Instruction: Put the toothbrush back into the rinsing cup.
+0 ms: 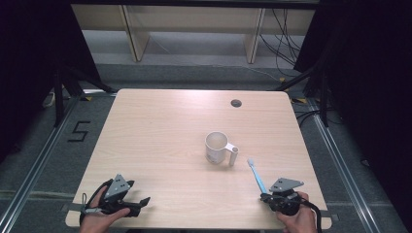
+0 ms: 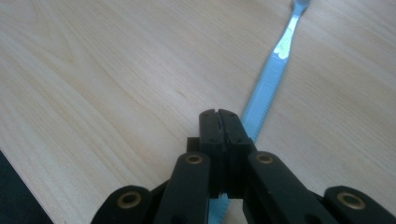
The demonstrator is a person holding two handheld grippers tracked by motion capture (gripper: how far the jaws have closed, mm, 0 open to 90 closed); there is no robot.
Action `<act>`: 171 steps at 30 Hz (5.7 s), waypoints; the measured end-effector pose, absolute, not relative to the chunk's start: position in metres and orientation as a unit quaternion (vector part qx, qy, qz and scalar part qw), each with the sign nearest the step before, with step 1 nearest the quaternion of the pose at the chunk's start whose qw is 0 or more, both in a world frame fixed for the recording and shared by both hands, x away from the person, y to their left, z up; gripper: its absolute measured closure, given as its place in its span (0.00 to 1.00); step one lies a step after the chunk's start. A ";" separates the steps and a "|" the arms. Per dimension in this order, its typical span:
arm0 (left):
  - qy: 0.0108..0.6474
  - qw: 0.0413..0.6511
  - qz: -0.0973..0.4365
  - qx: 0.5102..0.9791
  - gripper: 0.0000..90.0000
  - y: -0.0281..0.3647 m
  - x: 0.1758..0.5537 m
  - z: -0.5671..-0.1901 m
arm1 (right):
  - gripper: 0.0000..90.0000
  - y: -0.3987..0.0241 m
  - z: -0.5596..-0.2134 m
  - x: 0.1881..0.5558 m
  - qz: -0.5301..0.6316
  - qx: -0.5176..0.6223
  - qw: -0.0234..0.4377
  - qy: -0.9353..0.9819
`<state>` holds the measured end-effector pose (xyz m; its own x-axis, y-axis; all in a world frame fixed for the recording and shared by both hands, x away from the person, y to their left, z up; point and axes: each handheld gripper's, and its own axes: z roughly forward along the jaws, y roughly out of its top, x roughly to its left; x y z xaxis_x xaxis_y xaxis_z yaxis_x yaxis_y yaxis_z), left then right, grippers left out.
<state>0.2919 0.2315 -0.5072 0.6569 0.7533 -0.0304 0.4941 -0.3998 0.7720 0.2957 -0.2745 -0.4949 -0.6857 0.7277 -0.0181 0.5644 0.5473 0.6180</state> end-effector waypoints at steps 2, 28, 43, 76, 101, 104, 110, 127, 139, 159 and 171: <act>0.380 0.394 0.164 0.820 0.18 0.231 0.292 -0.507 | 1.00 -0.277 -0.492 0.294 0.294 0.385 0.136 0.864; 0.386 0.383 0.165 0.823 0.18 0.233 0.295 -0.508 | 0.85 -0.262 -0.468 0.329 0.223 0.435 0.111 0.866; 0.375 0.385 0.159 0.828 0.18 0.227 0.298 -0.507 | 0.77 -0.256 -0.471 0.342 0.189 0.449 0.092 0.868; 0.374 0.387 0.161 0.827 0.18 0.227 0.296 -0.507 | 0.86 -0.251 -0.475 0.363 0.124 0.441 0.090 0.885; 0.374 0.395 0.160 0.824 0.18 0.226 0.296 -0.508 | 0.88 -0.234 -0.472 0.383 0.036 0.439 0.054 0.896; 0.371 0.390 0.159 0.828 0.18 0.227 0.296 -0.506 | 0.88 -0.231 -0.472 0.384 0.028 0.434 0.057 0.898; 0.373 0.394 0.159 0.825 0.18 0.226 0.296 -0.507 | 0.88 -0.229 -0.472 0.383 0.022 0.441 0.058 0.896; 0.372 0.397 0.163 0.823 0.18 0.227 0.296 -0.506 | 0.88 -0.260 -0.439 0.375 0.145 0.439 0.113 0.879; 0.376 0.403 0.163 0.819 0.18 0.227 0.295 -0.505 | 0.88 -0.273 -0.423 0.368 0.264 0.432 0.173 0.845; 0.377 0.404 0.165 0.817 0.18 0.227 0.295 -0.505 | 0.88 -0.269 -0.408 0.363 0.391 0.421 0.229 0.785; 0.376 0.398 0.165 0.820 0.18 0.229 0.296 -0.504 | 0.88 -0.269 -0.399 0.366 0.442 0.406 0.256 0.758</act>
